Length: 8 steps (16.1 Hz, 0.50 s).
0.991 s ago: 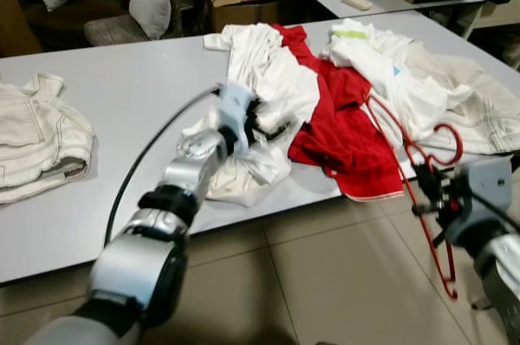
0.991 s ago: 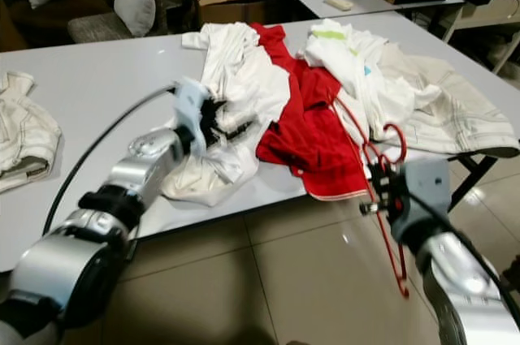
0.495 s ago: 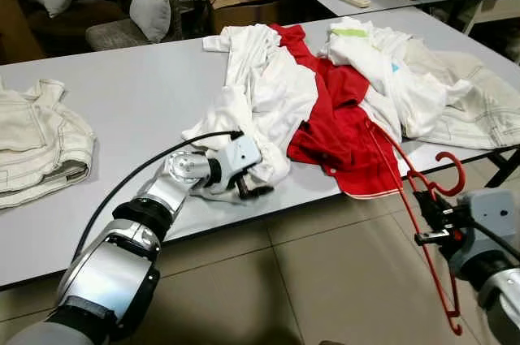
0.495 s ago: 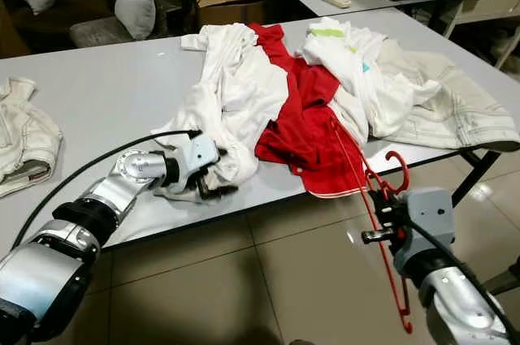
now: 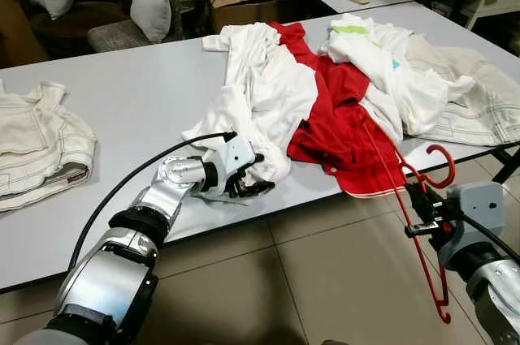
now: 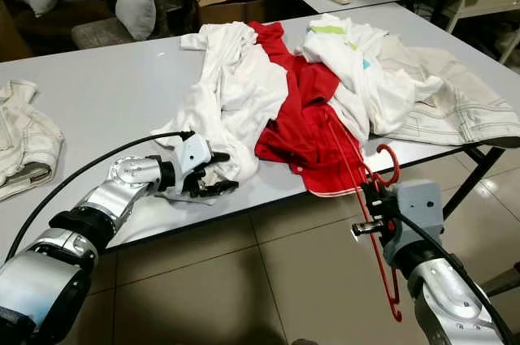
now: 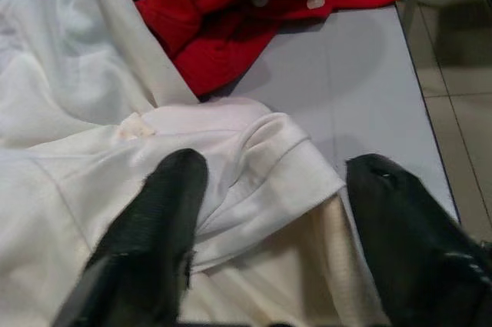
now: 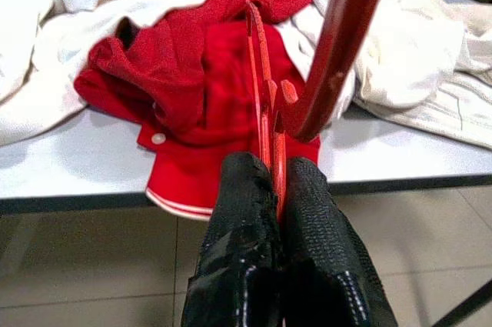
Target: Hang hanger
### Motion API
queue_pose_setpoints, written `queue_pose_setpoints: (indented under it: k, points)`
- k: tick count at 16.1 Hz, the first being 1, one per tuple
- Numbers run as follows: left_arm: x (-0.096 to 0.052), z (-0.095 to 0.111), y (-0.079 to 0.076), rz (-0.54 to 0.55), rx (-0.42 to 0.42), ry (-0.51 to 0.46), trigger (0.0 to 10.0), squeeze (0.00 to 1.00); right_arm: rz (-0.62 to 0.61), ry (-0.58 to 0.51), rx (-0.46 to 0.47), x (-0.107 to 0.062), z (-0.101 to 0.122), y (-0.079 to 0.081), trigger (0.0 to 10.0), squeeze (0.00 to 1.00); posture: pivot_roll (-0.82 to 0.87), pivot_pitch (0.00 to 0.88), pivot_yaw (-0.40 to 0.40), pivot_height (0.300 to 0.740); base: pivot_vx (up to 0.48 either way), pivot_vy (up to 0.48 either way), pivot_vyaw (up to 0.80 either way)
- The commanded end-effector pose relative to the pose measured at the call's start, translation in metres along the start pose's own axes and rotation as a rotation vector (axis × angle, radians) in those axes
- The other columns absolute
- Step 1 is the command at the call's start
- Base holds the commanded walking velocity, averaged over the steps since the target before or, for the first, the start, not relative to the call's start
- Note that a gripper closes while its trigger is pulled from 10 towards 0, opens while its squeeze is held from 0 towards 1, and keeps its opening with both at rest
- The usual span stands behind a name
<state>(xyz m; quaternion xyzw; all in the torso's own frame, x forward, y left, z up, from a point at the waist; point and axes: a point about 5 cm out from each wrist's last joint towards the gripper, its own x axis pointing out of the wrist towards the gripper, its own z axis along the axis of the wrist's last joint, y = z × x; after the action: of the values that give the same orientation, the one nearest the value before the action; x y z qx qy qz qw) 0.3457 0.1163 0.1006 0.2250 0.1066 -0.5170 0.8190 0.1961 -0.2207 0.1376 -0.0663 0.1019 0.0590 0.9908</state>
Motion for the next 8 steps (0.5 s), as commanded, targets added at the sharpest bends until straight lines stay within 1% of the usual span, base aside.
queue_pose_setpoints:
  k: [1,2,3,4,5,6,7,8]
  points:
    - [-0.004,0.001,0.003,0.001,0.024,-0.002,2.2,0.00,0.004,0.004,-0.004,0.002,-0.001,0.000,10.0,0.00,-0.26,0.000,0.071,0.740,0.000,0.000,0.00]
    - [-0.008,-0.003,0.005,0.017,0.009,0.008,3.2,0.00,0.015,-0.002,-0.004,0.004,0.000,0.002,10.0,0.00,-0.25,0.000,0.068,0.740,0.000,0.000,0.00]
    - [-0.008,-0.003,0.007,0.046,0.003,0.010,3.0,0.00,0.018,-0.002,-0.003,0.004,0.000,0.002,10.0,0.00,-0.25,0.000,0.066,0.740,0.000,0.000,0.00]
    - [-0.008,-0.001,0.011,0.090,-0.010,0.004,2.2,0.00,0.021,-0.002,-0.002,0.005,-0.001,0.002,10.0,0.00,-0.24,0.000,0.065,0.740,0.000,0.000,0.00]
    - [-0.008,0.000,0.012,0.106,-0.011,0.003,2.0,0.00,0.023,-0.001,-0.002,0.005,-0.001,0.003,10.0,0.00,-0.24,0.000,0.065,0.740,0.000,0.000,0.00]
    - [-0.008,0.001,0.016,0.149,-0.017,0.004,1.1,0.00,0.029,-0.003,-0.002,0.007,-0.001,0.004,10.0,0.00,-0.24,0.000,0.065,0.740,0.000,0.000,0.00]
    - [-0.008,0.002,0.018,0.168,-0.017,0.003,0.8,0.00,0.032,-0.003,-0.002,0.008,-0.001,0.004,10.0,0.00,-0.24,0.000,0.065,0.740,0.000,0.000,0.00]
    - [-0.007,0.002,0.016,0.159,-0.026,-0.003,0.0,0.00,0.040,-0.003,-0.002,0.008,-0.001,0.006,10.0,0.00,-0.24,0.000,0.063,0.740,0.000,0.000,0.00]
